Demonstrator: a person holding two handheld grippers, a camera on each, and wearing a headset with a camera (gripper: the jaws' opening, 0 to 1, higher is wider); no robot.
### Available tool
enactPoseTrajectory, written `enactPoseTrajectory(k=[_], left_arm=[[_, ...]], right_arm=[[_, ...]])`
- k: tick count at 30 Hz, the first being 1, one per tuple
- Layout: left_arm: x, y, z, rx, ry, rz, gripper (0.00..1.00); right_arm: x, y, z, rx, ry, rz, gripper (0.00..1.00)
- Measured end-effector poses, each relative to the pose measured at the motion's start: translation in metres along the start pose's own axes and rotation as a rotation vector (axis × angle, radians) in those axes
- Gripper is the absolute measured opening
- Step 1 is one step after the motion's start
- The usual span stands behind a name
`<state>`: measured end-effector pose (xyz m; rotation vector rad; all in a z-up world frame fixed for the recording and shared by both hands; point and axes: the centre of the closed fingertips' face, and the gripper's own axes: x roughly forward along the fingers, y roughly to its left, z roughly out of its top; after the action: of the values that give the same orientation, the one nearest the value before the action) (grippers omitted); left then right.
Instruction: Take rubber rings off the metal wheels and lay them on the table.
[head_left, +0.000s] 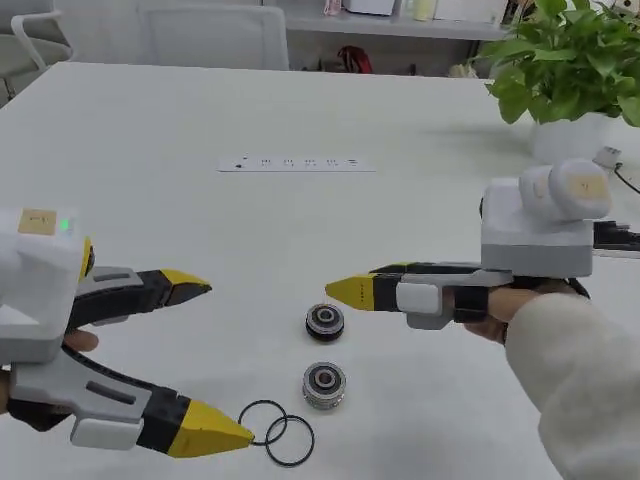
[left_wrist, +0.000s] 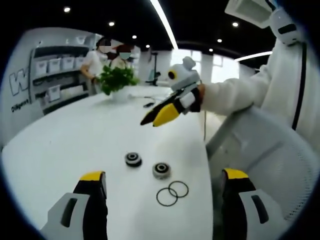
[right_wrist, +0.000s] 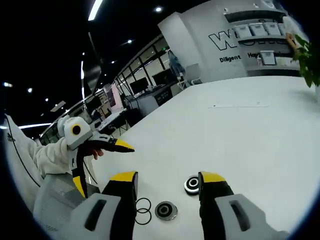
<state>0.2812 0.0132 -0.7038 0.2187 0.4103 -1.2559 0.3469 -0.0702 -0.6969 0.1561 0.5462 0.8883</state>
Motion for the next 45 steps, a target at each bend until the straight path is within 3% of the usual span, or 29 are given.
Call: enactPoseTrajectory(k=[3,8,11,13,15,19,25,28,33,36,38,41,44,45], left_arm=[[-0.001,0.002,0.012,0.019,0.004,-0.003,0.97],[-0.006,0.009,0.043,0.073,-0.010,-0.005,0.96],[-0.004,0.008,0.061,0.108,-0.021,-0.008,0.96],[-0.003,0.013,0.078,0.142,-0.038,-0.003,0.95],[-0.002,0.021,0.093,0.161,-0.065,0.004,0.94],[0.002,0.042,0.107,0.177,-0.083,0.011,0.92],[0.015,0.057,0.117,0.184,-0.118,0.026,0.89],[0.027,0.061,0.115,0.177,-0.131,0.023,0.86],[0.046,0.067,0.096,0.187,-0.104,0.027,0.82],[0.056,0.070,0.088,0.161,-0.135,0.030,0.78],[0.061,0.071,0.083,0.154,-0.148,0.032,0.74],[0.070,0.068,0.066,0.139,-0.129,0.014,0.71],[0.080,0.067,0.050,0.119,-0.118,0.011,0.67],[0.083,0.068,0.047,0.115,-0.113,0.013,0.66]], right_arm=[[-0.006,-0.003,0.007,-0.015,-0.021,-0.005,0.47],[-0.015,-0.013,0.019,-0.086,-0.037,-0.042,0.55],[-0.021,-0.015,0.035,-0.121,-0.073,-0.035,0.54],[-0.026,-0.013,0.054,-0.132,-0.125,-0.007,0.52],[-0.028,-0.013,0.063,-0.156,-0.138,0.000,0.50],[-0.025,-0.017,0.076,-0.205,-0.143,0.005,0.48],[-0.015,-0.024,0.095,-0.232,-0.195,0.049,0.40],[-0.008,-0.033,0.093,-0.218,-0.200,0.046,0.39],[0.002,-0.045,0.069,-0.188,-0.172,0.050,0.36],[0.008,-0.063,0.040,-0.167,-0.066,0.023,0.36],[0.011,-0.067,0.032,-0.176,-0.040,0.017,0.35],[0.016,-0.066,0.021,-0.188,0.001,0.032,0.33],[0.019,-0.067,-0.002,-0.246,0.105,0.027,0.33],[0.020,-0.066,-0.005,-0.243,0.109,0.032,0.32]])
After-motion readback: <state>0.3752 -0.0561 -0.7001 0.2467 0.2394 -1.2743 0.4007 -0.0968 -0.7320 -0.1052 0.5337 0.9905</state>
